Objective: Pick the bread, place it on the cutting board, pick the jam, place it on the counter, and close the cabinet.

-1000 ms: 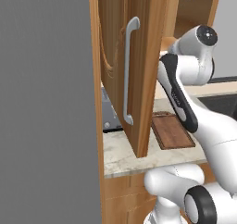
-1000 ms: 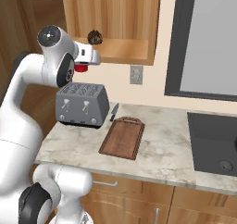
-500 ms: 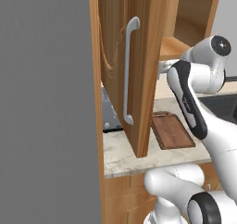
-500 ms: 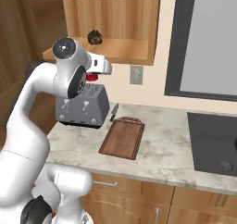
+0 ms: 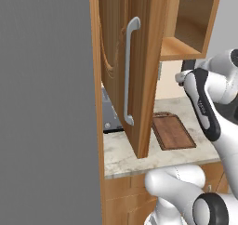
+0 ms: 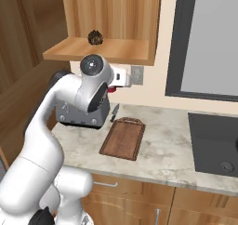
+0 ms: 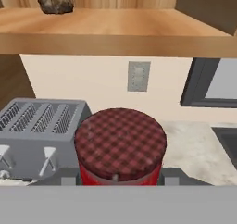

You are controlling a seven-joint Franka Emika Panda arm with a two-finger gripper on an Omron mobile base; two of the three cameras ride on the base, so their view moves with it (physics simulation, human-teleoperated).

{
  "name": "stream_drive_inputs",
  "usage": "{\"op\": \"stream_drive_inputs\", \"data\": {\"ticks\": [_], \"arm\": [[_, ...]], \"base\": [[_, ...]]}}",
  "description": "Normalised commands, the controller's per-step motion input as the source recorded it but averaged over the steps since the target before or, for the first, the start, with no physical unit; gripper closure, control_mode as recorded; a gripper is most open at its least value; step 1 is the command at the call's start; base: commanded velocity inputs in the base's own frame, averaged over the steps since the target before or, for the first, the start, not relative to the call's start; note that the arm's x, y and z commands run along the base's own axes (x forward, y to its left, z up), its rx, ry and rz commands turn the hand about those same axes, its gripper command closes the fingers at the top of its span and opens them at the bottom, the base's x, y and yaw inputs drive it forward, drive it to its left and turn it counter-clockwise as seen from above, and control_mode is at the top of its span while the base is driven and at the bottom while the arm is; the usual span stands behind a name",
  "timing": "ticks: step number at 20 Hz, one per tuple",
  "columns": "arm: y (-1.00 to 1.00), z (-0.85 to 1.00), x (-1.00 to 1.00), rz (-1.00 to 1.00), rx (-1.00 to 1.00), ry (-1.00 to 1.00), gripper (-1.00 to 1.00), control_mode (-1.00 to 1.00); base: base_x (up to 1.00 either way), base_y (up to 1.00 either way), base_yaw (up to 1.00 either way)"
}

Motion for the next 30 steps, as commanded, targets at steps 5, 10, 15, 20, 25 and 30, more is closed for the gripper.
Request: {"op": "stream_drive_inputs", "data": {"ticks": [5, 10, 15, 20, 25, 30], "arm": [[-0.64, -0.31, 0.0, 0.0, 0.0, 0.03, 1.0, -1.0], [-0.64, -0.27, 0.0, 0.0, 0.0, 0.05, 1.0, -1.0], [-0.53, -0.35, 0.0, 0.0, 0.0, 0.03, 1.0, -1.0], [-0.45, -0.39, 0.0, 0.0, 0.0, 0.03, 1.0, -1.0], [-0.38, -0.35, 0.0, 0.0, 0.0, 0.04, 1.0, -1.0], [-0.37, -0.21, 0.0, 0.0, 0.0, 0.05, 1.0, -1.0]], "base": [[0.0, 0.0, 0.0], [0.0, 0.0, 0.0], [0.0, 0.0, 0.0], [0.0, 0.0, 0.0], [0.0, 0.0, 0.0], [0.0, 0.0, 0.0]]}}
